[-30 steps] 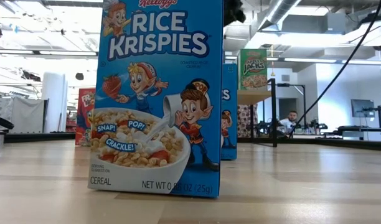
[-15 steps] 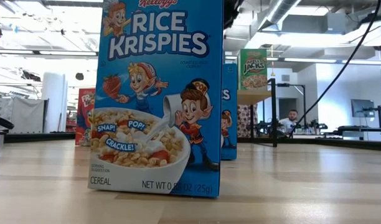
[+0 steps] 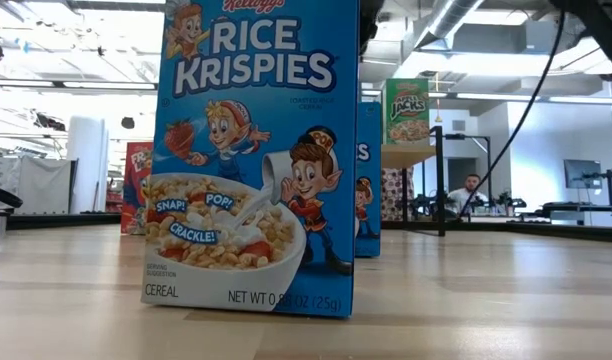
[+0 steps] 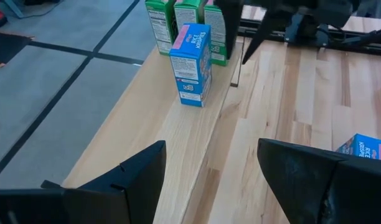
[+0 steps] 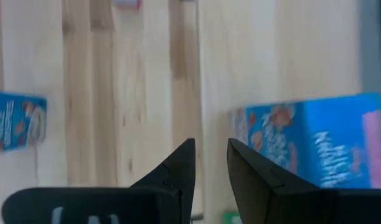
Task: Stack cereal on shelf
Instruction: Put the top blue cereal box on the shelf, then put the top blue cereal box on the shelf aligned with the other blue cereal box
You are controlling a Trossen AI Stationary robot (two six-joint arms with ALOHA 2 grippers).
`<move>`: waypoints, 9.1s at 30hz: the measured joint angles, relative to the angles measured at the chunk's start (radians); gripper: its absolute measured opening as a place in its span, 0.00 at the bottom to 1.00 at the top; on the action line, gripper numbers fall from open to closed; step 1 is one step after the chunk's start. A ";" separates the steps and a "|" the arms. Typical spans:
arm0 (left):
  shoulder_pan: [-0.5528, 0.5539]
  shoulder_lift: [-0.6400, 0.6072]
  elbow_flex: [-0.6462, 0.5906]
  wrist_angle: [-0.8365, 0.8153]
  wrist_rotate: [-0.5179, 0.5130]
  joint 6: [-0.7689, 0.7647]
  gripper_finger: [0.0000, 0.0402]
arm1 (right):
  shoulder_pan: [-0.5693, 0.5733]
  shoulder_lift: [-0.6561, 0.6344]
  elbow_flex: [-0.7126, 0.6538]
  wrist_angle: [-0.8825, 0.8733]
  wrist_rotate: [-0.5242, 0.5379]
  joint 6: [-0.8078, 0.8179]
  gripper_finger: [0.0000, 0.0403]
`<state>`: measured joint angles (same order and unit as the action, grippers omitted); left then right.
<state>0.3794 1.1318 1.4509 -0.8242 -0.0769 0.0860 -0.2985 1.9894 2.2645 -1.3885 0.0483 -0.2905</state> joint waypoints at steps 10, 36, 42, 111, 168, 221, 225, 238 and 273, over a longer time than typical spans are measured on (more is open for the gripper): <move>0.000 0.000 0.000 0.000 0.000 0.000 0.60 | 0.003 0.047 0.005 -0.019 0.012 0.027 0.29; 0.000 0.000 0.000 -0.001 0.000 0.000 0.60 | -0.022 0.113 0.004 -0.016 0.082 0.044 0.29; 0.000 0.000 0.000 -0.001 0.000 0.000 0.60 | -0.039 0.113 0.004 -0.015 0.084 0.016 0.29; 0.000 0.000 0.000 -0.001 -0.001 0.000 0.60 | -0.091 0.152 0.002 0.062 0.147 0.054 0.29; 0.000 0.000 0.000 -0.001 -0.002 0.000 0.60 | -0.131 0.177 0.004 0.140 0.186 0.027 0.29; 0.000 0.000 0.000 -0.001 -0.002 0.000 0.60 | -0.156 0.177 0.004 0.110 0.269 0.002 0.29; 0.000 0.000 0.000 -0.001 -0.001 0.000 0.60 | -0.154 0.177 0.004 0.128 0.269 0.002 0.29; 0.000 0.000 0.000 -0.001 -0.001 0.000 0.60 | -0.150 0.178 0.004 0.124 0.269 0.009 0.29; 0.000 0.000 0.000 -0.001 -0.001 0.000 0.60 | 0.143 0.010 0.004 -0.112 0.003 0.243 0.52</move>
<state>0.3791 1.1316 1.4506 -0.8252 -0.0780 0.0860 -0.1558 1.9995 2.2688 -1.5004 0.0509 -0.0480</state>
